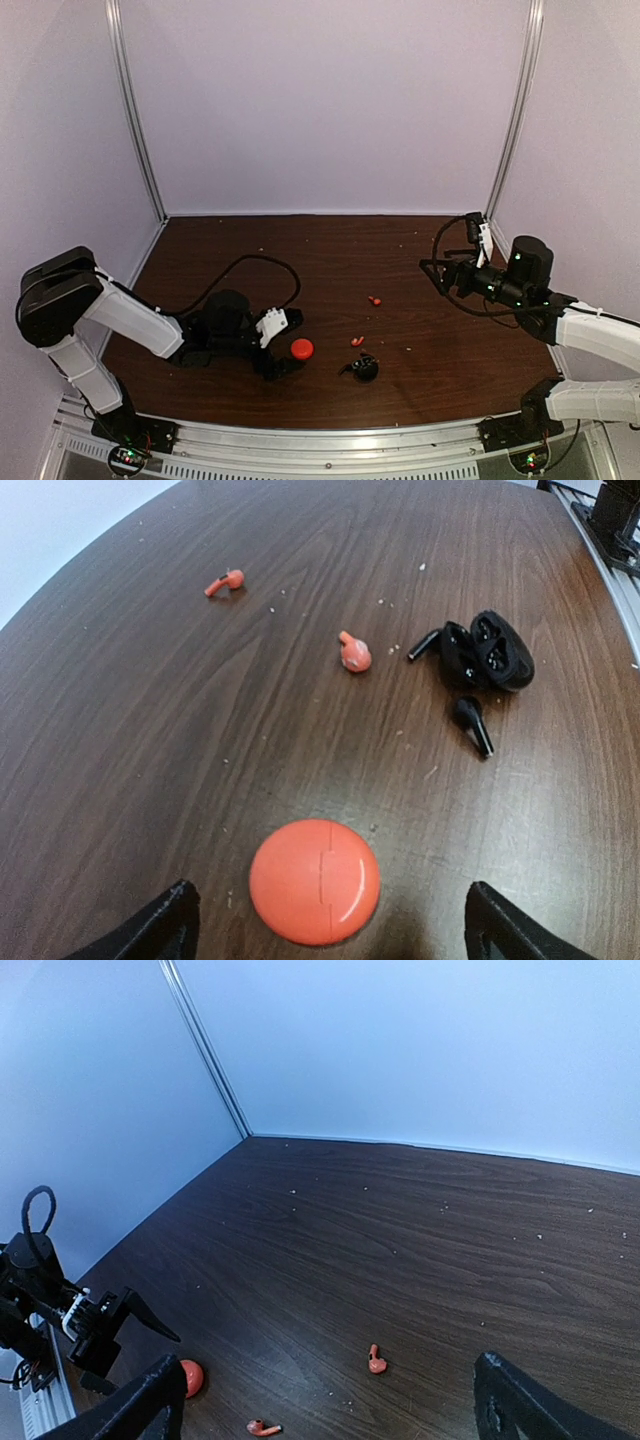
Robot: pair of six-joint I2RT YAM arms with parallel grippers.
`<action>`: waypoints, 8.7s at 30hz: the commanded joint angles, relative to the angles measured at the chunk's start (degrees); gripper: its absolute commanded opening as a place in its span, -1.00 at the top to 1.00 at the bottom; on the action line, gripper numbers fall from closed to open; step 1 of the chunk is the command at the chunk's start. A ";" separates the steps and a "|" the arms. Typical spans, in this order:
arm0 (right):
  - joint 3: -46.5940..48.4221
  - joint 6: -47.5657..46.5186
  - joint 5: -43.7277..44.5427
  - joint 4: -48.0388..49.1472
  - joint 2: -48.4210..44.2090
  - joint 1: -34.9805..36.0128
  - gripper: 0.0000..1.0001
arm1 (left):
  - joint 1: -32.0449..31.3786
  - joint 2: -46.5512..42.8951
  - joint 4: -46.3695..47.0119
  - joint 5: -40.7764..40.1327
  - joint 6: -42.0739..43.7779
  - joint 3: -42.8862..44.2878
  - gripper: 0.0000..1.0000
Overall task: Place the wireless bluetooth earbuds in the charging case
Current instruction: Pick up the charging case from the center of the board, then pass from the left arm to the right, then pass from the right arm to the left, then pass from the left arm to the right, then pass from the right arm to the left
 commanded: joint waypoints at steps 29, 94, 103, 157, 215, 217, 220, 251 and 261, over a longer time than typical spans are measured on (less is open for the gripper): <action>-1.37 -5.44 -5.03 4.82 -3.28 7.56 -1.00 | 4.43 12.19 0.89 11.01 7.22 7.11 0.18; 26.20 -52.61 25.16 -24.70 20.35 55.27 0.45 | -3.93 -10.10 -14.42 43.10 -33.42 18.07 0.55; 26.02 -49.57 26.31 -24.48 18.72 54.89 0.88 | -3.77 -15.19 -17.85 35.26 -28.15 19.28 -0.57; 18.06 -13.80 -1.34 5.04 13.55 43.49 0.87 | -13.60 -24.28 -10.49 14.40 -9.28 18.00 0.33; 20.81 -18.59 -1.91 -1.99 11.71 42.70 0.80 | -13.60 -22.05 -12.32 14.30 -9.55 18.04 0.16; 20.68 -18.60 -1.65 -2.03 11.83 42.69 0.80 | -13.60 -22.12 -11.96 14.14 -9.87 17.99 0.18; 20.63 -18.60 -1.26 -1.98 11.90 42.70 0.79 | -13.60 -22.23 -11.51 13.79 -10.38 18.09 0.18; 20.40 -19.13 -0.65 -1.21 12.81 42.71 0.79 | -13.60 -21.35 -11.62 12.10 -11.06 19.46 0.40; 20.50 -18.31 -0.58 -1.42 11.44 41.82 0.25 | -13.60 -22.35 -10.08 14.18 -9.97 16.75 0.89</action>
